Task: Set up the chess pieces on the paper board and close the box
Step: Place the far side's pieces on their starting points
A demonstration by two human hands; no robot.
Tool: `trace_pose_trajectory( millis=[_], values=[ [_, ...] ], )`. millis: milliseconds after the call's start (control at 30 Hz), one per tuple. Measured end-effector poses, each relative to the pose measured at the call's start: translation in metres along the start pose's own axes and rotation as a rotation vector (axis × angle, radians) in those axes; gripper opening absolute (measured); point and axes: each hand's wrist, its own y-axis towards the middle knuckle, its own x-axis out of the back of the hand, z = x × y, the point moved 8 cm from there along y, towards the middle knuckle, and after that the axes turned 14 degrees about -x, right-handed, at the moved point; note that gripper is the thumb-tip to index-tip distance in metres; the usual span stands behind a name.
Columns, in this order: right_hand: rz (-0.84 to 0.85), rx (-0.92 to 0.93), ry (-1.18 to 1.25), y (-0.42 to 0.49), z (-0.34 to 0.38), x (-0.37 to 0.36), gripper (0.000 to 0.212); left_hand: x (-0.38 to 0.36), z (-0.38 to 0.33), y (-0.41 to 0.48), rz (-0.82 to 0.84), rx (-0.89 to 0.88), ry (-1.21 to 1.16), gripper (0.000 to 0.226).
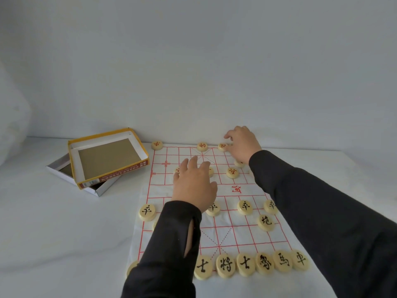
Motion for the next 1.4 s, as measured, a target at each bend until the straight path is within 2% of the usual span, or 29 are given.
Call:
trace_pose_trajectory(
  millis=[200, 300, 467, 733, 867, 1000, 1200, 1400],
  values=[
    [-0.068, -0.233, 0.378, -0.052, -0.044, 0.024, 0.025, -0.008, -0.024, 0.000, 0.030, -0.103, 0.056, 0.056],
    [-0.039, -0.314, 0.447, -0.081, -0.063, 0.024, 0.026, -0.014, -0.034, -0.002, 0.053, -0.142, 0.089, 0.057],
    [0.060, -0.358, 0.390, -0.105, -0.087, 0.033, 0.031, -0.015, -0.047, -0.005, 0.027, -0.171, 0.113, 0.056],
    [0.031, -0.605, 0.314, -0.133, -0.173, 0.041, 0.040, -0.031, -0.072, -0.010, 0.020, -0.283, 0.202, 0.054],
    [0.075, -0.661, 0.262, -0.134, -0.189, 0.031, 0.047, -0.037, -0.076, -0.008, 0.028, -0.292, 0.232, 0.054],
    [0.164, -0.674, 0.318, -0.132, -0.193, 0.019, 0.058, -0.038, -0.074, -0.007, 0.028, -0.281, 0.240, 0.055],
    [0.116, -0.655, 0.348, -0.125, -0.185, 0.012, 0.049, -0.039, -0.069, -0.008, 0.028, -0.266, 0.246, 0.055],
    [0.010, -0.657, 0.149, -0.123, -0.177, 0.017, 0.040, -0.035, -0.064, -0.005, 0.020, -0.246, 0.243, 0.054]
  ],
)
